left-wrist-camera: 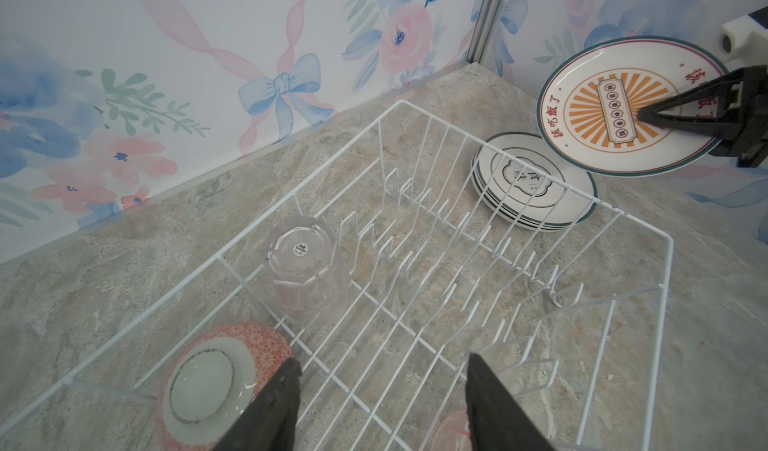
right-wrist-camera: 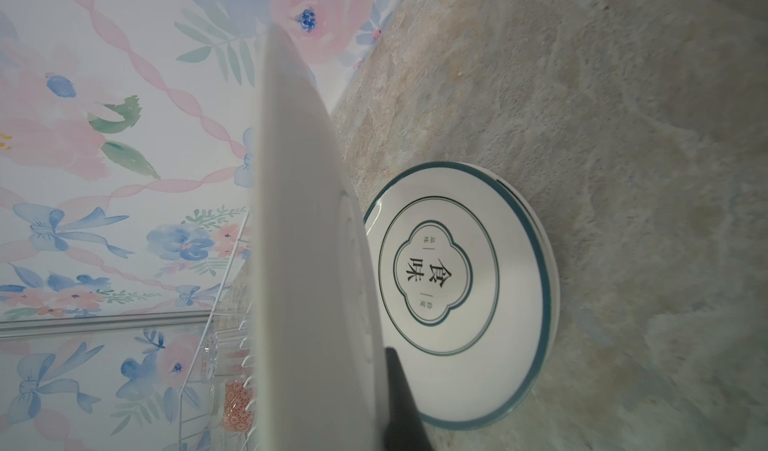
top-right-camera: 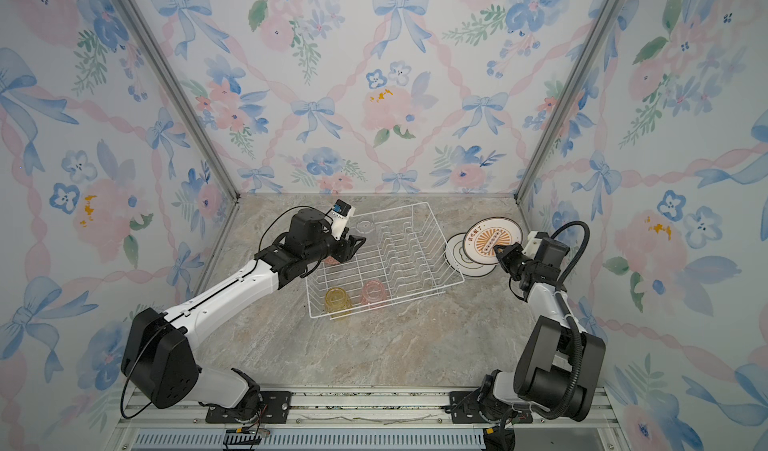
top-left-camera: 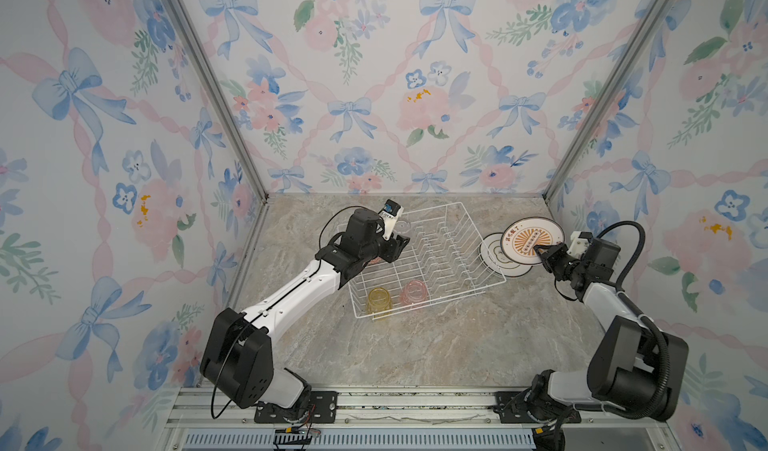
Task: Unload the mixed dishes from the dish rack
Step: 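Lower the plate onto the stack with the right gripper while the left withdraws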
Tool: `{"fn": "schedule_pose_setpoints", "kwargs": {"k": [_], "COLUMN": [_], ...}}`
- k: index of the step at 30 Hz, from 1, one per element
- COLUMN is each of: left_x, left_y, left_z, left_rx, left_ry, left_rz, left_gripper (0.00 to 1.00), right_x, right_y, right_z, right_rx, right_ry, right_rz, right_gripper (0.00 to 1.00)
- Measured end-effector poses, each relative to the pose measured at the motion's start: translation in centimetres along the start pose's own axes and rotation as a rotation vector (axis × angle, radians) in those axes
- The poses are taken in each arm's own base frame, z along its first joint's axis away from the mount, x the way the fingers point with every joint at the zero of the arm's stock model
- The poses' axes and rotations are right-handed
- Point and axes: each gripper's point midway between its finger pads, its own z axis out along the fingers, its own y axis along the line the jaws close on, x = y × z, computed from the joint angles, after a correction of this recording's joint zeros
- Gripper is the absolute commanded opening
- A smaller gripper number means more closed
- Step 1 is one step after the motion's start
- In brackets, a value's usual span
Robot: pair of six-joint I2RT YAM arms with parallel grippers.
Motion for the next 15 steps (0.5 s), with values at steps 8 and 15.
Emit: {"fn": "schedule_pose_setpoints", "kwargs": {"k": [8, 15], "left_x": [0.6, 0.7], "left_y": [0.4, 0.4], "left_z": [0.0, -0.1], "left_rx": [-0.023, -0.026], "left_ry": [0.022, 0.028], "left_rz": [0.002, 0.004], "left_gripper": [0.59, 0.59], "right_x": [1.2, 3.6], "right_y": [-2.6, -2.6], "right_z": [3.2, 5.7], "right_rx": [0.001, -0.024], "right_ry": [0.048, 0.122], "right_rz": [0.082, 0.092], "right_gripper": [0.0, 0.0]}}
